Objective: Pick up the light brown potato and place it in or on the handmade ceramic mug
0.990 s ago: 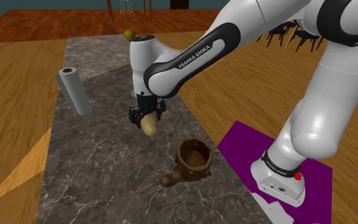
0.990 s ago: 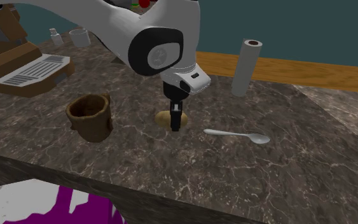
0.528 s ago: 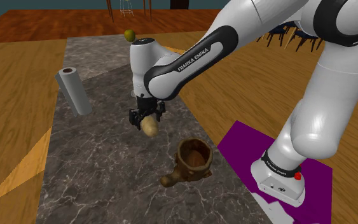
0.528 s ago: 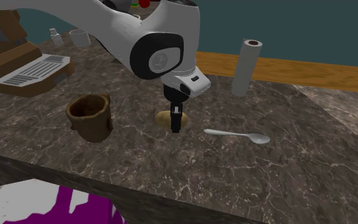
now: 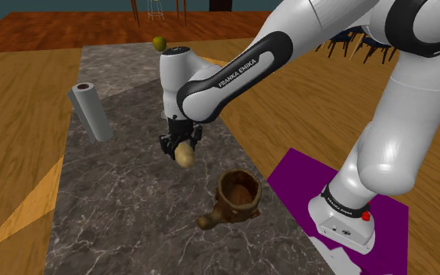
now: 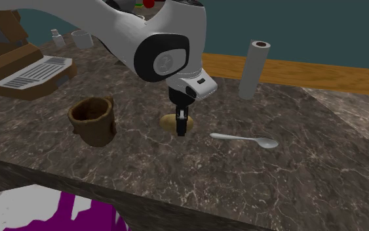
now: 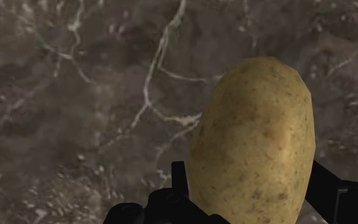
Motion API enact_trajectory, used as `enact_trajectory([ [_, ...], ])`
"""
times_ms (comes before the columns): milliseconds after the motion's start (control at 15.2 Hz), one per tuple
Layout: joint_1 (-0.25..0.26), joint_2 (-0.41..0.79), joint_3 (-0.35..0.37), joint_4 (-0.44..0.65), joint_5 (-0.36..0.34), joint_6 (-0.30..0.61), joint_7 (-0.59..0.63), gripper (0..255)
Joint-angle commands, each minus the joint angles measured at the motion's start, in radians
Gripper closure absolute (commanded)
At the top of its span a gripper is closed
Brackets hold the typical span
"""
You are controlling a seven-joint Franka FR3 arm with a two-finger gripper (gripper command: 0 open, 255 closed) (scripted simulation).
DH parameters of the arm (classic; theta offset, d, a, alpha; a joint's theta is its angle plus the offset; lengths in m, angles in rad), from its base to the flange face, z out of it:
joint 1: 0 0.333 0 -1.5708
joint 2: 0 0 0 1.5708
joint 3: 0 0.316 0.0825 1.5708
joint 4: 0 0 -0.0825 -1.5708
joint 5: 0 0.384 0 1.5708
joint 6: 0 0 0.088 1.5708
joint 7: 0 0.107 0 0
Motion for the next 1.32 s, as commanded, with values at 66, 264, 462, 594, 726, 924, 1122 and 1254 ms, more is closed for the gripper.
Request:
enact_trajectory([
  [66, 0.000, 0.000, 0.000, 0.000, 0.000, 0.000, 0.000, 255],
  [264, -0.002, -0.017, 0.002, 0.008, 0.008, -0.024, -0.004, 255],
  [462, -0.004, -0.041, 0.004, 0.023, 0.018, -0.062, -0.010, 255],
  [594, -0.005, -0.056, 0.005, 0.034, 0.025, -0.087, -0.014, 255],
  [726, -0.007, -0.070, 0.006, 0.046, 0.030, -0.112, -0.017, 255],
  [924, -0.008, -0.090, 0.007, 0.065, 0.038, -0.150, -0.022, 255],
  [1122, -0.010, -0.108, 0.007, 0.086, 0.045, -0.188, -0.025, 255],
  [1254, -0.011, -0.119, 0.007, 0.101, 0.049, -0.214, -0.027, 255],
])
